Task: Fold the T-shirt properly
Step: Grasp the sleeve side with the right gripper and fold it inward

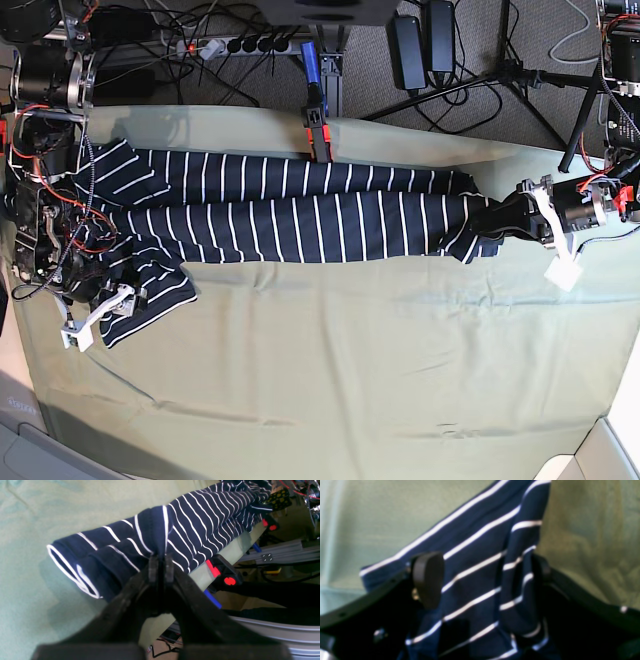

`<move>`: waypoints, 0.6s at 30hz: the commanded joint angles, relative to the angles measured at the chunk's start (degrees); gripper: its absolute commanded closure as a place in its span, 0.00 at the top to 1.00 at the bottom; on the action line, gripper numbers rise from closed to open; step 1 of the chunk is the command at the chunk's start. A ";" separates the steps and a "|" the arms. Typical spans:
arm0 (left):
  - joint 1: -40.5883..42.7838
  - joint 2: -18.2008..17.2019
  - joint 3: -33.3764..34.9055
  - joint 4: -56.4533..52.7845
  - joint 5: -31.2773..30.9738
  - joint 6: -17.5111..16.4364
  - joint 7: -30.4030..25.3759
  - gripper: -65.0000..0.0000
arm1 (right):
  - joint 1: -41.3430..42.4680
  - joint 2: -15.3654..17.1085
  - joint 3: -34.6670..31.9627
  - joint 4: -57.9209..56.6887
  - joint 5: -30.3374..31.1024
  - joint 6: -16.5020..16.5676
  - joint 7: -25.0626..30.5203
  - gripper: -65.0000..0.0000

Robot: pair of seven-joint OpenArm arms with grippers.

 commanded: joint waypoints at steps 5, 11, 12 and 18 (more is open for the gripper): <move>-0.76 -1.11 -0.44 0.87 -1.31 -0.91 -0.83 0.00 | 1.66 1.01 0.31 1.20 0.33 -0.83 0.87 0.64; -0.74 -1.11 -0.44 0.87 -1.33 -0.91 -0.83 0.00 | 1.66 1.03 0.31 1.20 -2.73 -1.01 0.90 0.12; -0.74 -1.11 -0.44 0.87 -1.33 -0.91 -0.81 0.00 | 1.66 1.03 0.31 1.20 -2.71 -1.03 0.92 0.08; -0.74 -1.11 -0.44 0.87 -1.31 -0.91 -0.83 0.00 | 1.68 1.05 0.31 1.20 -2.73 -1.01 0.87 0.00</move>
